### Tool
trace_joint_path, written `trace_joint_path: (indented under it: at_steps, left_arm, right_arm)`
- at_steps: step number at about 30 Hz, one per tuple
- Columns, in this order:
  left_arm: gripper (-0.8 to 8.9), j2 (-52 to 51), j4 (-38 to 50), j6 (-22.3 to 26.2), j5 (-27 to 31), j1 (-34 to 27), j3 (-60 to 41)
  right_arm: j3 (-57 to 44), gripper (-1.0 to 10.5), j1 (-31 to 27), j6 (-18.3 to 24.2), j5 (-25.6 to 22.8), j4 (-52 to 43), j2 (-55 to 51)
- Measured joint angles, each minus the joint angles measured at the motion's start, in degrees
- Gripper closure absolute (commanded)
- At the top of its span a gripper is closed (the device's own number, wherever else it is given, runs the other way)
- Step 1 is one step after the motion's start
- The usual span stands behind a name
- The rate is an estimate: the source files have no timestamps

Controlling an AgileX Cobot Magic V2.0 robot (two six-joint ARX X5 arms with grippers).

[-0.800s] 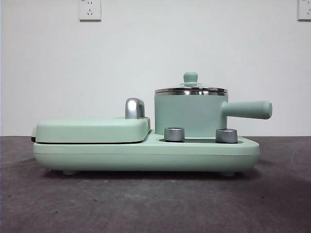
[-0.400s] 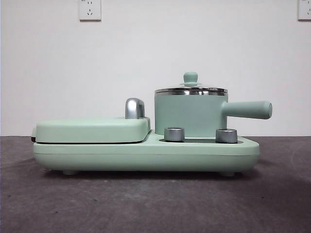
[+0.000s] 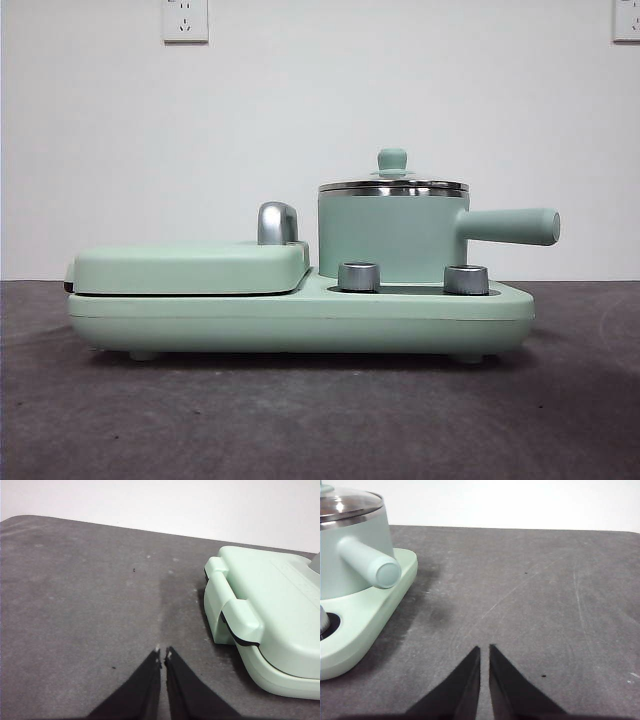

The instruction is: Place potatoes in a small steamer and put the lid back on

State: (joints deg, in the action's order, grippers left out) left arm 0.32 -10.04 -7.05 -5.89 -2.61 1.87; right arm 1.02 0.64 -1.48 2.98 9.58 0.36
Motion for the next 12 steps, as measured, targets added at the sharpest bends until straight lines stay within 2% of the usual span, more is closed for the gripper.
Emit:
trace_joint_path:
  at_steps: [12]
  left_arm:
    - [7.94, 0.0, 0.0, 0.0, 0.0, 1.2, 0.0]
  right_arm:
    - [0.0, 9.2, 0.0, 0.0, 0.0, 0.0, 0.0]
